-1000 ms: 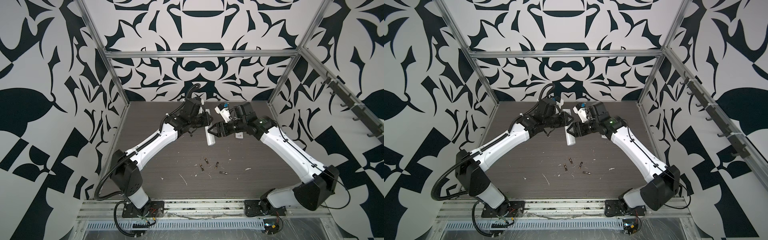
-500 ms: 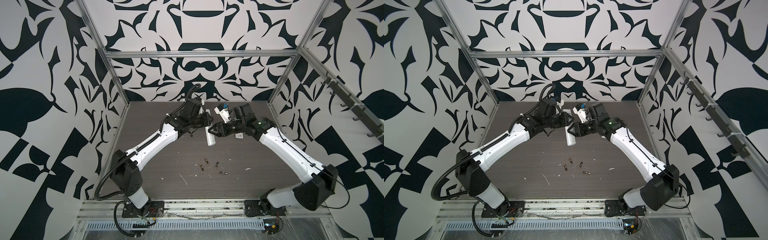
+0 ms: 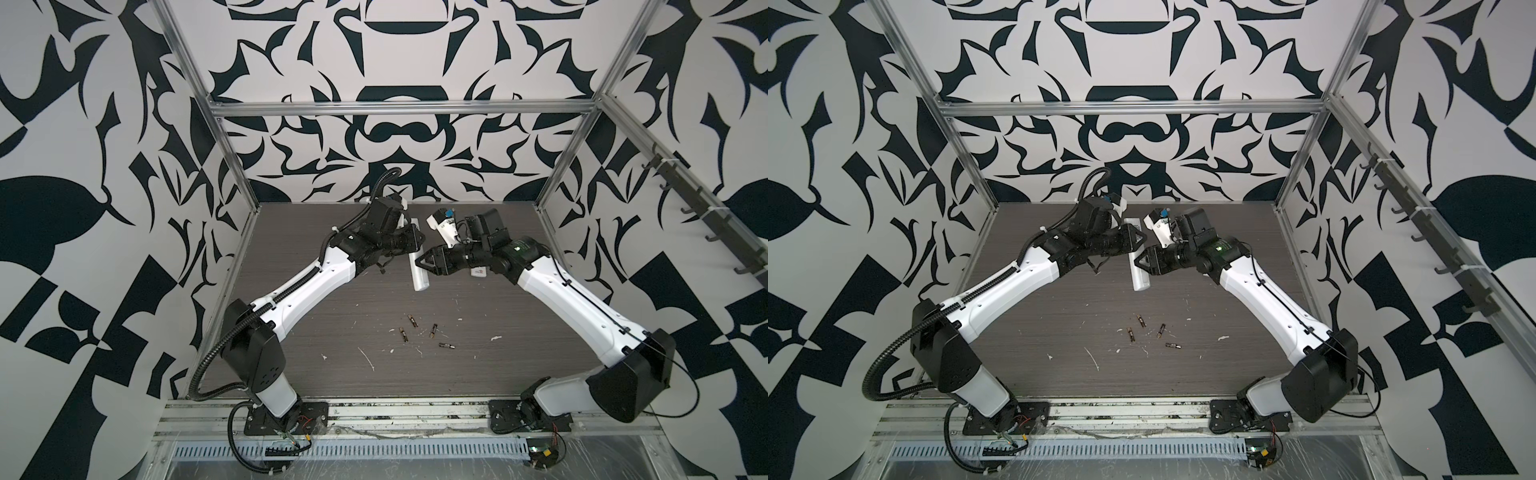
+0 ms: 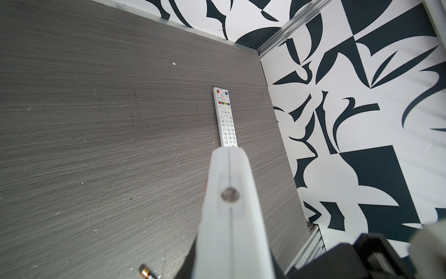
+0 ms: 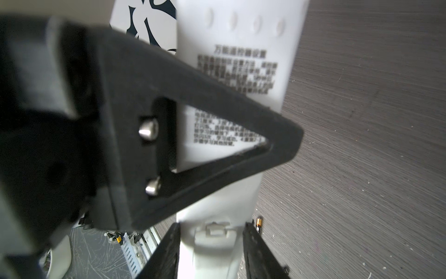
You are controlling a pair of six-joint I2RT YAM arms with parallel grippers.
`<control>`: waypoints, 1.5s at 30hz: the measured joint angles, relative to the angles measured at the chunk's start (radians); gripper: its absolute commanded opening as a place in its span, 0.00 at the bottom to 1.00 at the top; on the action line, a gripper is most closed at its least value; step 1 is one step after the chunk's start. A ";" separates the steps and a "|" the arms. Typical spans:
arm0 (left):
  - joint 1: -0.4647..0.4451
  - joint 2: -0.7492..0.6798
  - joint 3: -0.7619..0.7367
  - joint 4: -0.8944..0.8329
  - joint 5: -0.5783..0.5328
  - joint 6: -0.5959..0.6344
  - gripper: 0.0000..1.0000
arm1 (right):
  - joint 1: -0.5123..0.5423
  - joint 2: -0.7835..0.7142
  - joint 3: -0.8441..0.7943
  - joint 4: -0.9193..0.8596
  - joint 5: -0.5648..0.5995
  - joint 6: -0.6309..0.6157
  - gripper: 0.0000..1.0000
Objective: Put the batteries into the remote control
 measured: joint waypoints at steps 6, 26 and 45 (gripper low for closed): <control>0.000 0.000 0.000 0.000 -0.007 0.001 0.00 | -0.012 -0.007 -0.013 0.005 -0.009 0.000 0.40; -0.002 0.000 0.000 0.003 -0.006 -0.001 0.00 | -0.016 -0.032 -0.013 -0.019 0.016 0.000 0.36; -0.003 0.000 0.000 0.006 0.002 -0.001 0.00 | -0.017 -0.042 -0.024 -0.029 0.029 0.010 0.41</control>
